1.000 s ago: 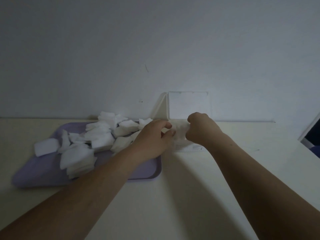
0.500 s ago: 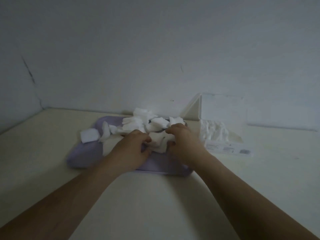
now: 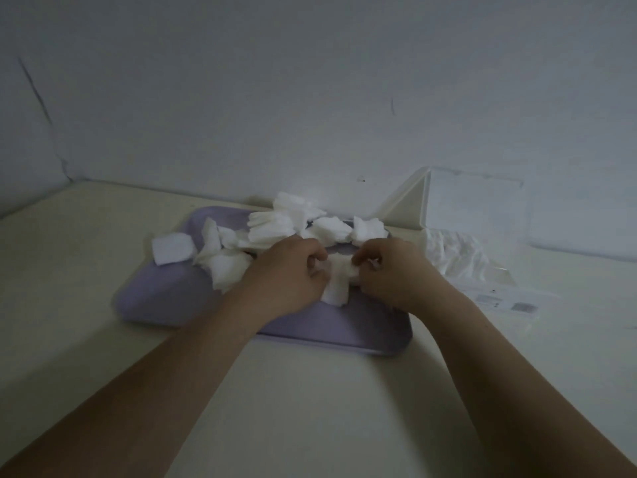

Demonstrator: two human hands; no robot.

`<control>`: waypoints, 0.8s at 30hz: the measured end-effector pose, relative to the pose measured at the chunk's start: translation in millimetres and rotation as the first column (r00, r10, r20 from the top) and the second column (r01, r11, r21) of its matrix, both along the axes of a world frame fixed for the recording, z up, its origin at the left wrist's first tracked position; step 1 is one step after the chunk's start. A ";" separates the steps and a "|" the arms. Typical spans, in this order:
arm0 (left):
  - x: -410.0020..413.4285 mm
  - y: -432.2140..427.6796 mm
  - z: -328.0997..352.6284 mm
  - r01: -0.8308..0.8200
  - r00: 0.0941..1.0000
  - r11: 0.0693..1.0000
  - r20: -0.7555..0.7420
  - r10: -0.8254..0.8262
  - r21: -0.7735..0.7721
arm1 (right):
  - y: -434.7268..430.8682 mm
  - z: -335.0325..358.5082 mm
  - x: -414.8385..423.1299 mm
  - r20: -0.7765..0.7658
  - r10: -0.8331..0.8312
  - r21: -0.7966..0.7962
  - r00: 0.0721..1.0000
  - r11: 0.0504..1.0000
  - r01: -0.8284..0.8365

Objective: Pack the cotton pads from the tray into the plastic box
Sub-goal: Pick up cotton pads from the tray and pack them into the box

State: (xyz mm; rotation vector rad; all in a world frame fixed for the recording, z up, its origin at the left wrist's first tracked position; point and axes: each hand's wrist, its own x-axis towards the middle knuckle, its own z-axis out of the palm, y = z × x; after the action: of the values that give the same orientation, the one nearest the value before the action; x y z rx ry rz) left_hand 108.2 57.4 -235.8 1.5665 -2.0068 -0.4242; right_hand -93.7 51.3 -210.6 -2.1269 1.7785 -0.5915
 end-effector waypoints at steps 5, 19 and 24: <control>5.4 -1.3 4.6 0.121 0.992 0.976 -0.039 -0.116 0.181 | -0.4 -2.9 0.6 -0.104 0.092 -0.030 0.990 0.995 -0.096; 17.2 4.9 23.0 0.059 0.969 0.997 -0.243 -0.044 0.054 | 12.9 -4.1 0.5 0.284 -0.029 -0.024 0.958 0.999 0.038; 17.4 4.8 32.0 0.035 0.854 0.999 -0.520 -0.008 0.042 | 13.6 1.9 3.4 0.494 -0.057 -0.097 0.868 0.988 0.120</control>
State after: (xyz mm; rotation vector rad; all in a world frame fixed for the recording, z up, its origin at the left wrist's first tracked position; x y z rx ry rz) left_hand 125.5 62.2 -203.8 1.2787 -1.5986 -0.8182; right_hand -90.3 64.9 -208.6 -1.7544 1.5817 -1.1774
